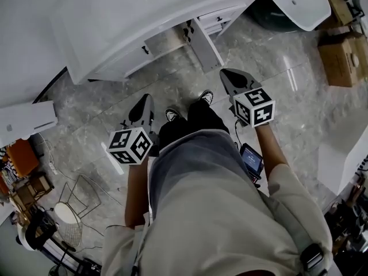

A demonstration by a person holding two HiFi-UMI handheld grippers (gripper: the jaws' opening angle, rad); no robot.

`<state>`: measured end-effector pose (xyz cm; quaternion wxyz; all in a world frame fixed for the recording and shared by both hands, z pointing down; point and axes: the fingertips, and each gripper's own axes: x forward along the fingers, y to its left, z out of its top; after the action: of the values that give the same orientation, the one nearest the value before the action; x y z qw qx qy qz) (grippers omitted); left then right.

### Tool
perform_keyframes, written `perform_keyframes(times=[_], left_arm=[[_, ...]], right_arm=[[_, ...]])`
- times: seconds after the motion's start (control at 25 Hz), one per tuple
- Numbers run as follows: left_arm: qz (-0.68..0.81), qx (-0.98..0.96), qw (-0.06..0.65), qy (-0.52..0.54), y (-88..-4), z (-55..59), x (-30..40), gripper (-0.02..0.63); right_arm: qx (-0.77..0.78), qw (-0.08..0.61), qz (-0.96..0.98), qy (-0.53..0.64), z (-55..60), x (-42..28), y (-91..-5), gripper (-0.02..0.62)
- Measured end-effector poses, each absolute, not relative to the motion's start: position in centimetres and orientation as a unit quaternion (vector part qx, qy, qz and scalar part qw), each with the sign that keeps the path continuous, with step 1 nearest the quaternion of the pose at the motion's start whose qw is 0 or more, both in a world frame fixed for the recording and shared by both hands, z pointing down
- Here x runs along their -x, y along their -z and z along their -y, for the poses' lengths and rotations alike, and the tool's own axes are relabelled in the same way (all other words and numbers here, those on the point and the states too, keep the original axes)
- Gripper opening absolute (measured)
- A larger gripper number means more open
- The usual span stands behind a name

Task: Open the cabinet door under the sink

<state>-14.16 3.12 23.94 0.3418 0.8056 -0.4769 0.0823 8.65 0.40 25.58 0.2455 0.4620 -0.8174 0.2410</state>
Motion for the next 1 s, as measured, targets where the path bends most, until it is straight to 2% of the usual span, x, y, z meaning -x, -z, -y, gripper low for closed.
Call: perform_keyframes(times=[1.0], left_arm=[[0.587, -0.771, 0.244, -0.030, -15.8, -0.6, 22.2, -0.003]], right_arm=[[-0.468, 0.153, 0.852, -0.177, 2.5, -2.2, -15.9, 0.012]])
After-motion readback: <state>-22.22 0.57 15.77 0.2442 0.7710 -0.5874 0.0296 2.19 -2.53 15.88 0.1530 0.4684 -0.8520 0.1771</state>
